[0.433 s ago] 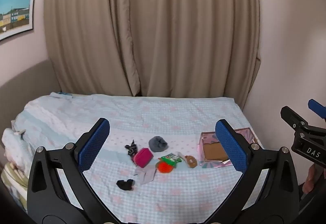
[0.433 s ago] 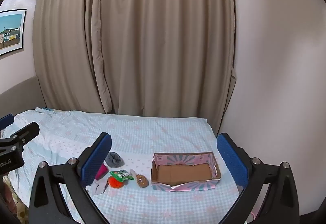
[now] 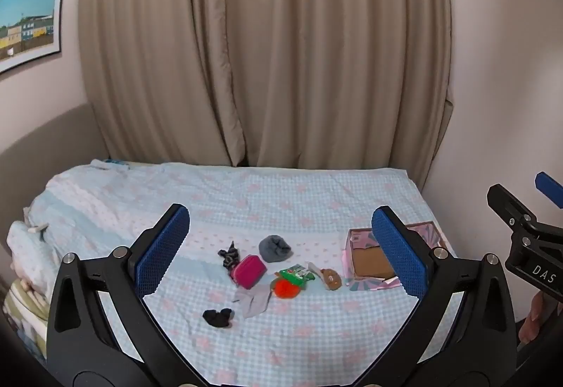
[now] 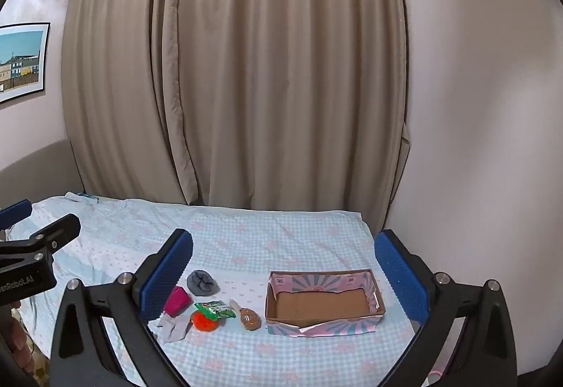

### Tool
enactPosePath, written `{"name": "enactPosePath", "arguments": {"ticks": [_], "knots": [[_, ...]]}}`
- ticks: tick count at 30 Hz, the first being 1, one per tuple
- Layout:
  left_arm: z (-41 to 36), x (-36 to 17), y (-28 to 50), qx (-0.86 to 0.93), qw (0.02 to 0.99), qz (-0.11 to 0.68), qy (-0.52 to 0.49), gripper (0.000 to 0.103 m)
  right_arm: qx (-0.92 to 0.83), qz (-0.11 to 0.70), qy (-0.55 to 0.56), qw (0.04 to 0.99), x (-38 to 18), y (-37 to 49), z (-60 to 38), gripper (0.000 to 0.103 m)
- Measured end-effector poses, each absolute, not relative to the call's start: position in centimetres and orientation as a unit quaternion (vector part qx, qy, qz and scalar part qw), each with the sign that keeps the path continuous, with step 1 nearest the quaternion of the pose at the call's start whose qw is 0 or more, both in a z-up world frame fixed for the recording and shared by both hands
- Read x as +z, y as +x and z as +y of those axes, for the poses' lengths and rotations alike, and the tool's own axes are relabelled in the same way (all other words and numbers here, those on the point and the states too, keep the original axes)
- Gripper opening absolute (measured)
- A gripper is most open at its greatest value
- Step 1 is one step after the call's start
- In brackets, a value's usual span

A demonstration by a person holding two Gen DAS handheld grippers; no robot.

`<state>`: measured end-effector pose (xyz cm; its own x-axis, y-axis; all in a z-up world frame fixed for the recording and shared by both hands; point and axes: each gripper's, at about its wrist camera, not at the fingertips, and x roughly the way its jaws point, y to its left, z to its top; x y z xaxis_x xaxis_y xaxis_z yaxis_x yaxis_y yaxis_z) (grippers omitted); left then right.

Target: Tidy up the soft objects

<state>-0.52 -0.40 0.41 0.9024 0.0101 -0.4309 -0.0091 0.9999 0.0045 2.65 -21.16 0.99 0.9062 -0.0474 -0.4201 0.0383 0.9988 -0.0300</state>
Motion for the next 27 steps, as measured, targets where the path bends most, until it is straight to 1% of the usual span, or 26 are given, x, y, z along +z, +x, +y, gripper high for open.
{"name": "enactPosePath", "arguments": {"ticks": [8, 10, 27], "knots": [[-0.1, 1.0, -1.1, 0.004, 0.976, 0.220, -0.005, 0.103, -0.029, 0.214, -0.008, 0.976, 2.4, 1.8, -21.4, 0.103], [-0.3, 1.2, -0.9, 0.004, 0.975, 0.221, -0.004, 0.103, -0.030, 0.211, -0.006, 0.977, 1.5, 1.3, -21.4, 0.103], [-0.3, 1.9, -1.8, 0.002, 0.977, 0.215, -0.012, 0.103, -0.040, 0.207, -0.002, 0.978, 1.7, 0.3, -21.8, 0.103]]}}
